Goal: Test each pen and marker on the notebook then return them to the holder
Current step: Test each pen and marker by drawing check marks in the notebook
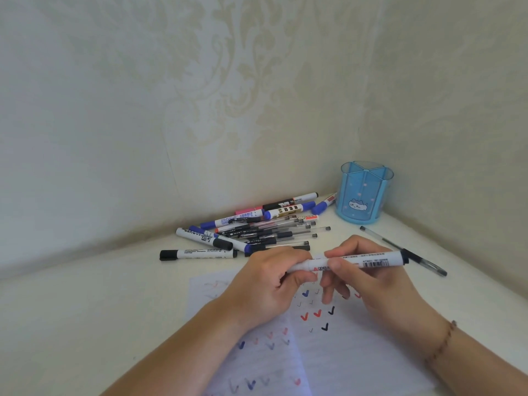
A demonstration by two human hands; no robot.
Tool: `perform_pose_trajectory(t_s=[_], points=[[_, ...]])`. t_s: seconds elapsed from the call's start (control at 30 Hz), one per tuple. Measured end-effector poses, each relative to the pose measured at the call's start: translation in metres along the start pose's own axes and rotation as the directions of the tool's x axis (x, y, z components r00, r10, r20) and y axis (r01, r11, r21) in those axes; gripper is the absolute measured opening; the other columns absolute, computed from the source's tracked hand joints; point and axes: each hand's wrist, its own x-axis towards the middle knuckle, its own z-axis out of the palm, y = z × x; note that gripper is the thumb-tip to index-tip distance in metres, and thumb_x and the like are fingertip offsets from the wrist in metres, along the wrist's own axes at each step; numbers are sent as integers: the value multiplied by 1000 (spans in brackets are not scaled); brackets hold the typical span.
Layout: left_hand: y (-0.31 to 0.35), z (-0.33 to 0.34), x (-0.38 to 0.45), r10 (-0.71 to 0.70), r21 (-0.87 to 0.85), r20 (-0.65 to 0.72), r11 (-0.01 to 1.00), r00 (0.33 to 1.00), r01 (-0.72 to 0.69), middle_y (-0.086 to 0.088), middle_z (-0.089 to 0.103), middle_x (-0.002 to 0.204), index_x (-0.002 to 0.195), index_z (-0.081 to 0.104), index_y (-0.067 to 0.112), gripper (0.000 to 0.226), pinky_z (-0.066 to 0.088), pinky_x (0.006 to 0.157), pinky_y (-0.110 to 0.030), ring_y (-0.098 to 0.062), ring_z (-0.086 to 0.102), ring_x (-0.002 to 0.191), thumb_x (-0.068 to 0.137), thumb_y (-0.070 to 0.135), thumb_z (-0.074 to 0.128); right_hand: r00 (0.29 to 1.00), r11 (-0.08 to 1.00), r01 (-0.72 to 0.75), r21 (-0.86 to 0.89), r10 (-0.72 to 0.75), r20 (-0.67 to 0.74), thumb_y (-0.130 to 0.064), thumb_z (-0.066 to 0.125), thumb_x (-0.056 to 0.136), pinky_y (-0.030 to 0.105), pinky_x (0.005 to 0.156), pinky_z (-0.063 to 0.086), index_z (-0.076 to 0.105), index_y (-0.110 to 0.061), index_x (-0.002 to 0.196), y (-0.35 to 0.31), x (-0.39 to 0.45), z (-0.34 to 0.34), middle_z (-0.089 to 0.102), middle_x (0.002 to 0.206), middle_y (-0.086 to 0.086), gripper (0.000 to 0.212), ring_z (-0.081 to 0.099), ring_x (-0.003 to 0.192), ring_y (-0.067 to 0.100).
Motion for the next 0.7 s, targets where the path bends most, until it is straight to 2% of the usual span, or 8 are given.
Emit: perform_pose_trajectory(t_s=[0.1,0.2,0.33,0.37,0.43,0.53,0.6,0.7], points=[[0,0,0,35,-18,-24,999,999,-36,0,63,75,98,70,6,20,44,58,-20,-10,55,64,92,24,64,999,1000,15,13,-16,44,-13,66,80,25,50,45,67,-14,84,3,-1,0,70,70,18,4,65,55,30],[3,2,7,36,-50,-41,998,999,-38,5,65,77,101,69,13,18,48,60,-28,-11,58,67,90,27,66,994,998,52,30,-55,98,-5,64,79,19,53,48,64,-3,94,7,5,4,70,72,4,15,60,56,15],[-5,-2,9,-92,-23,57,995,994,94,17,64,104,127,60,25,50,49,83,-19,0,59,92,84,50,67,984,943,111,-315,-149,-100,-35,49,93,13,62,46,59,-19,94,3,14,-12,64,74,-15,19,57,67,1],[-11,-6,7,-125,36,50,992,991,123,15,63,110,129,58,27,48,48,90,-22,-1,58,101,88,52,61,977,894,83,-440,-161,-142,-38,44,95,16,65,48,57,-21,96,3,16,-23,65,76,-16,21,60,71,1],[-24,-15,5,-147,176,-79,971,986,159,12,64,112,120,64,25,30,47,95,-31,-6,56,107,93,34,54,973,716,-68,-695,-106,-205,-40,48,94,32,68,52,56,-22,102,4,19,-50,64,79,-14,22,63,74,6],[-42,-33,2,-319,321,-230,867,920,381,12,63,111,101,69,26,42,44,93,-40,-16,52,104,68,9,49,959,280,-270,-921,-13,-285,-57,51,86,33,64,46,59,-32,106,10,21,-85,62,84,-10,33,53,82,16],[-49,-43,-1,-415,426,-221,773,883,470,15,62,110,96,68,31,44,40,92,-40,-20,50,106,63,7,53,945,166,-326,-931,55,-322,-61,52,83,30,62,39,64,-37,97,12,21,-94,59,84,-12,30,44,86,13],[-52,-46,-5,-524,499,-145,694,840,519,21,57,112,101,66,35,43,27,94,-32,-15,42,113,70,6,60,918,112,-394,-912,100,-384,-56,61,82,29,64,35,67,-37,89,18,20,-100,57,85,-12,22,36,91,13]])
